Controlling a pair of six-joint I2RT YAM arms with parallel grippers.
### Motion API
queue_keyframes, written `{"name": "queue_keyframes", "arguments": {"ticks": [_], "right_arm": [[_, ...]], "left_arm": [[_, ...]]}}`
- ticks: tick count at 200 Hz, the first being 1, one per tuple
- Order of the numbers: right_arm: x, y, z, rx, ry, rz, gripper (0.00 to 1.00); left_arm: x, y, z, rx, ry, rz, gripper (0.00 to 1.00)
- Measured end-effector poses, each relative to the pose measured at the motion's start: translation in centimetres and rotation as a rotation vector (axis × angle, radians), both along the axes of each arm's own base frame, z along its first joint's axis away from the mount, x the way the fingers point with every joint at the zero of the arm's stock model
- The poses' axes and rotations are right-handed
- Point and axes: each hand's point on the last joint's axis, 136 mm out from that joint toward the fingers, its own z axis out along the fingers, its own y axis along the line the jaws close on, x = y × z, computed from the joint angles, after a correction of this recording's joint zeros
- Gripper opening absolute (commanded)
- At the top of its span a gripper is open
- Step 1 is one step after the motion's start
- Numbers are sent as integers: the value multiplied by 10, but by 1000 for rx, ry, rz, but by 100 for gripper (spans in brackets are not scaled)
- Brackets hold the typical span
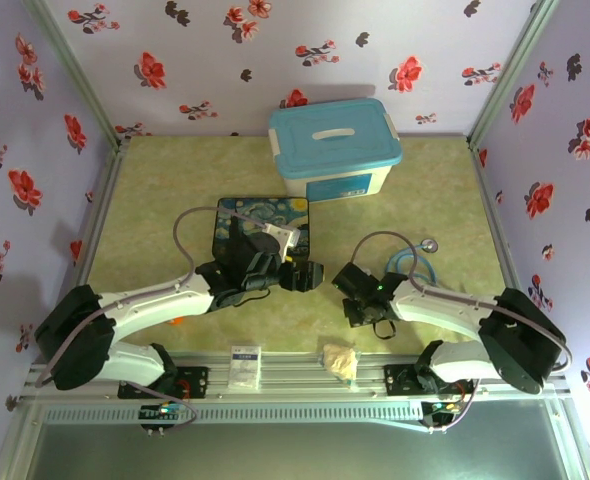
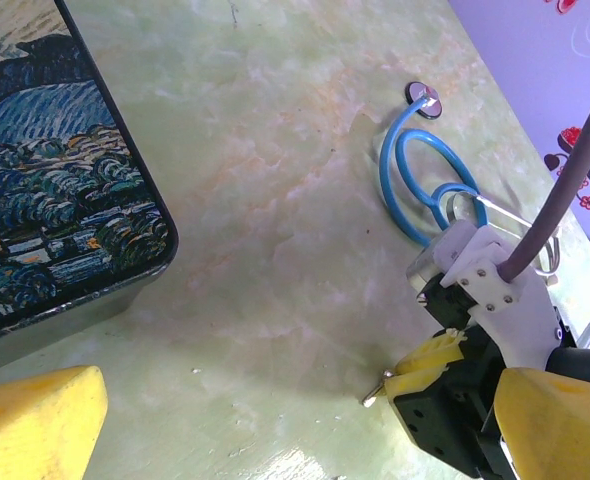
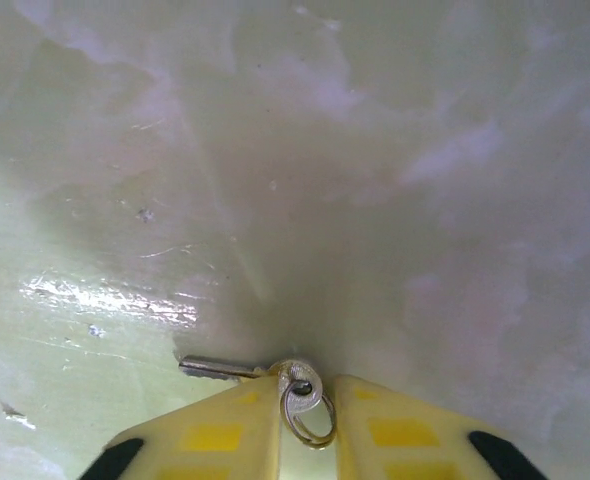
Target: Unlock a padlock with a key
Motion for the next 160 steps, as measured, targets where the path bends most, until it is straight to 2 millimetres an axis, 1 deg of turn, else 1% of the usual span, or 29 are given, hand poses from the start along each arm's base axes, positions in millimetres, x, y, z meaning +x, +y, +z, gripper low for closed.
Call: {"name": "queue_keyframes", "arguments": {"ticks": [13, 33, 46, 73, 86, 100, 132, 148, 160], "right_arm": [[1, 2, 2, 14, -10, -6, 0], [6, 13, 4, 88, -28, -20, 0], [8, 17, 4, 135, -27, -33, 0], [12, 15, 7, 223, -31, -89, 0], [14, 15, 13, 273, -47, -109, 0], [18, 16, 23, 327, -80, -122, 0], [29, 26, 63, 477, -192, -125, 0], [32, 30, 80, 530, -237, -117, 0], [34, 32, 89, 561, -262, -113, 0]], "left_arm": [[0, 0, 0, 0, 0, 0, 100], [0, 0, -1, 0, 0, 0, 100], [1, -1, -2, 3, 2, 0, 100], [2, -2, -2, -8, 7, 7, 99], [3, -4, 2, -36, 8, 17, 99], [4, -6, 4, -70, 8, 28, 97], [0, -10, 5, -133, 20, 14, 82], [-2, -17, 10, -171, 29, -12, 77], [-4, -24, 10, -191, 44, -33, 73]]}}
